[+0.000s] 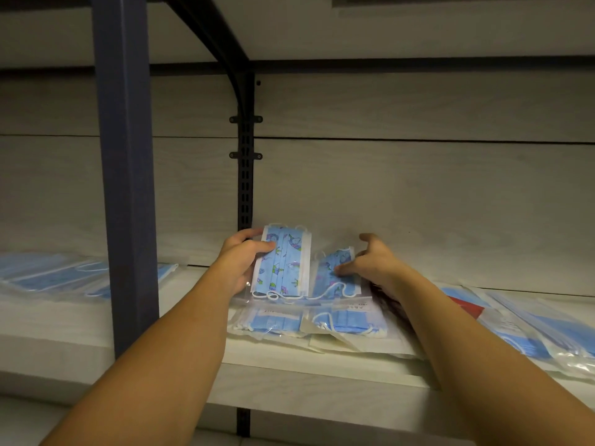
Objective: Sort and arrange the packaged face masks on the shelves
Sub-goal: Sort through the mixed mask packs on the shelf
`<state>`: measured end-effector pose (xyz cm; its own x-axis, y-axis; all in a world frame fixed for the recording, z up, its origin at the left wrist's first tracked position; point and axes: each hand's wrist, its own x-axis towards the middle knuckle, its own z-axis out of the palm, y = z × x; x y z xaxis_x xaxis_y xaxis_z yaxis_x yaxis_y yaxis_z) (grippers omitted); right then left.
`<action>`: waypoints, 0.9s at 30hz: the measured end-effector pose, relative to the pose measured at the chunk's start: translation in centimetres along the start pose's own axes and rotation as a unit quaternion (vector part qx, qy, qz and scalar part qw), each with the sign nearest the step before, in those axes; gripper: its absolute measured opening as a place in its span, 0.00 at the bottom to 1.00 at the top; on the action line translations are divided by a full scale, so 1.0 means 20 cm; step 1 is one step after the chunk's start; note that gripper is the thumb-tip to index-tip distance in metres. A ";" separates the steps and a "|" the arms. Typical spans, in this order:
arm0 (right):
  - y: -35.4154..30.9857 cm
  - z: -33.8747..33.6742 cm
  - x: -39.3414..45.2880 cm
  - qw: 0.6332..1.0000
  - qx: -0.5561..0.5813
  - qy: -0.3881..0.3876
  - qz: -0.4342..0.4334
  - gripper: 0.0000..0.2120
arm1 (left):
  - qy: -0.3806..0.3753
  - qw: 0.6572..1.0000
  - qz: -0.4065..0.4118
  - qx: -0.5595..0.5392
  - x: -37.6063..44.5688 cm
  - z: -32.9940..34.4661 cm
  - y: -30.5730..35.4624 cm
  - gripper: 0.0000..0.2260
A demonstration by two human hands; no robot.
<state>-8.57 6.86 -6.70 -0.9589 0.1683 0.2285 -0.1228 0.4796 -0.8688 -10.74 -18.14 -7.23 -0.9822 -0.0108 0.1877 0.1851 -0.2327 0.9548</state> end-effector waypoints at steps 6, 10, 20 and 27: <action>-0.01 -0.05 -0.03 0.995 0.087 0.005 0.051 0.33 | -0.023 1.000 -0.006 0.008 -0.04 0.01 0.00 0.24; -0.03 -0.10 -0.09 0.987 0.150 0.020 0.051 0.12 | -0.025 1.000 0.002 0.012 -0.06 0.01 0.01 0.25; -0.01 -0.06 -0.12 0.975 0.222 0.019 -0.008 0.13 | 0.037 0.997 0.016 0.063 -0.19 0.02 0.08 0.23; -0.07 -0.03 -0.25 0.965 0.257 -0.041 -0.034 0.20 | 0.075 0.992 0.065 0.077 -0.42 0.07 0.20 0.17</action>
<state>-3.49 5.82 -6.31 -0.9586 0.0728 0.2754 -0.2766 -0.0076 -0.9609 -1.63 -17.61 -4.68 -0.9417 -0.1780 0.2854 0.3013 -0.0693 0.9510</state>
